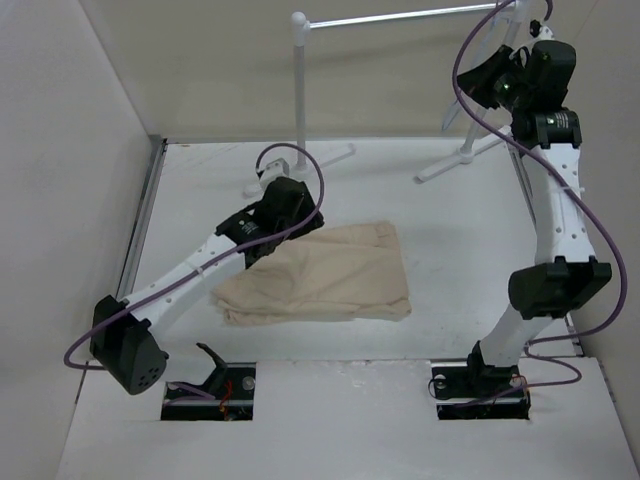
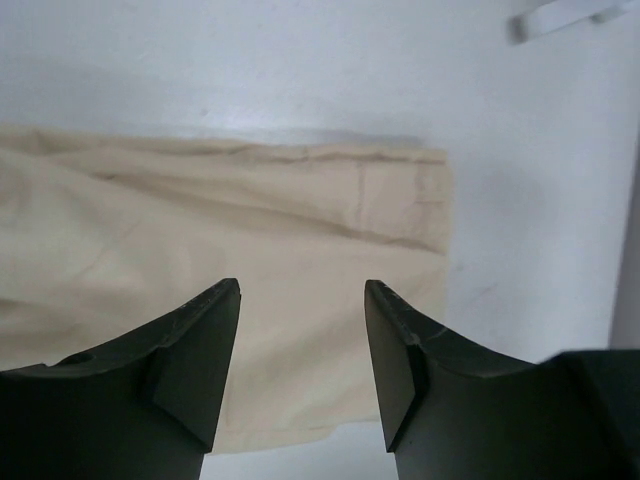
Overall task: Place the trousers on the hanger
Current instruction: Pick up the hanger from the clothesline.
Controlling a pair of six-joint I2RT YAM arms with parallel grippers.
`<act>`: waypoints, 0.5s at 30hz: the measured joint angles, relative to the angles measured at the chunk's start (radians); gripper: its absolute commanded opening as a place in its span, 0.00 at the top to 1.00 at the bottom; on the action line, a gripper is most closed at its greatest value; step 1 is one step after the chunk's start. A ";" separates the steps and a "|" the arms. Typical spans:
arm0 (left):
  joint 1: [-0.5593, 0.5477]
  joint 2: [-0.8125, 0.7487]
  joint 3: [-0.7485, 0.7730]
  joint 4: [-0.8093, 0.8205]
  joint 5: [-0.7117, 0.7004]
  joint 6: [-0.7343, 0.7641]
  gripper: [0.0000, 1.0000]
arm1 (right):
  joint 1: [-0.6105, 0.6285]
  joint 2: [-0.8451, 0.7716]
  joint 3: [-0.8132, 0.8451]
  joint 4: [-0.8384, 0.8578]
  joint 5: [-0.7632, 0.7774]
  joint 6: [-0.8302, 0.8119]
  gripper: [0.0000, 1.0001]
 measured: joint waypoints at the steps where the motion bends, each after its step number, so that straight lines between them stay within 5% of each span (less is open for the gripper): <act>1: 0.003 0.009 0.035 0.001 0.011 0.010 0.50 | 0.001 -0.032 -0.036 0.002 0.000 -0.003 0.90; 10: -0.010 0.196 0.494 -0.019 0.133 0.120 0.57 | 0.097 -0.369 -0.549 0.018 0.024 -0.018 0.90; 15: -0.071 0.339 0.730 -0.036 0.199 0.181 0.53 | 0.217 -0.555 -0.831 0.012 0.058 -0.022 0.90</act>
